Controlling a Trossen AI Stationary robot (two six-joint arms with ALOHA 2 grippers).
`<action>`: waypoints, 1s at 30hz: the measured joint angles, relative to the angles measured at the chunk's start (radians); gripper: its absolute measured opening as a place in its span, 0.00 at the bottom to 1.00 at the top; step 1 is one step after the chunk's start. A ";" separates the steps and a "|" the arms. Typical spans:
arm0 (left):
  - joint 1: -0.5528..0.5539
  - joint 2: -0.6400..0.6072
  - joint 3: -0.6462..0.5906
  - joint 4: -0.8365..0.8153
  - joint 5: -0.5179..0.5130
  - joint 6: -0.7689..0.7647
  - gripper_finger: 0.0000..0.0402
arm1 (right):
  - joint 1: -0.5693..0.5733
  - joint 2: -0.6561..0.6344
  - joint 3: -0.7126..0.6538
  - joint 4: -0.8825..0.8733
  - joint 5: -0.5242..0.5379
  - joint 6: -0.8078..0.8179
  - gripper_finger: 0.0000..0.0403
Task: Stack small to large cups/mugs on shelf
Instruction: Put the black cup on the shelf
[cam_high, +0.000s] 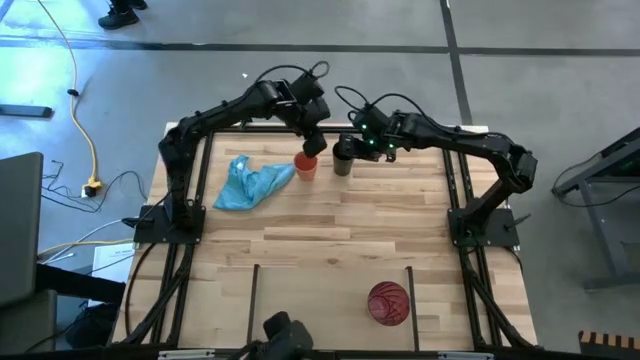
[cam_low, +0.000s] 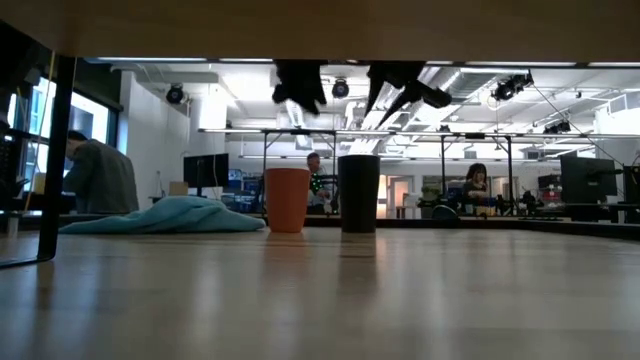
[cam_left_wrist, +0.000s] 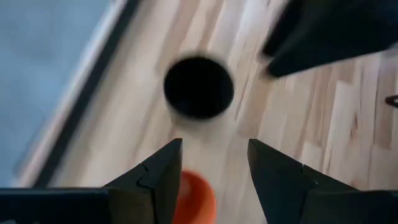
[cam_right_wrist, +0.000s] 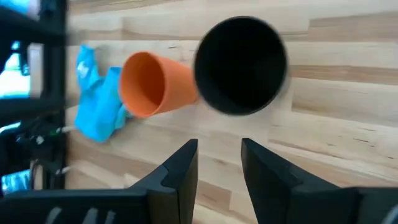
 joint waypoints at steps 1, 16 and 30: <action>0.001 0.019 -0.001 -0.005 0.007 -0.016 0.42 | 0.002 -0.011 0.000 0.001 -0.002 -0.012 0.28; 0.013 0.107 0.002 0.135 0.014 -0.348 0.42 | 0.071 -0.332 0.000 -0.005 0.013 -0.132 0.28; -0.018 0.168 0.050 0.167 -0.051 -0.474 0.42 | 0.138 -0.511 0.000 0.087 0.014 -0.258 0.28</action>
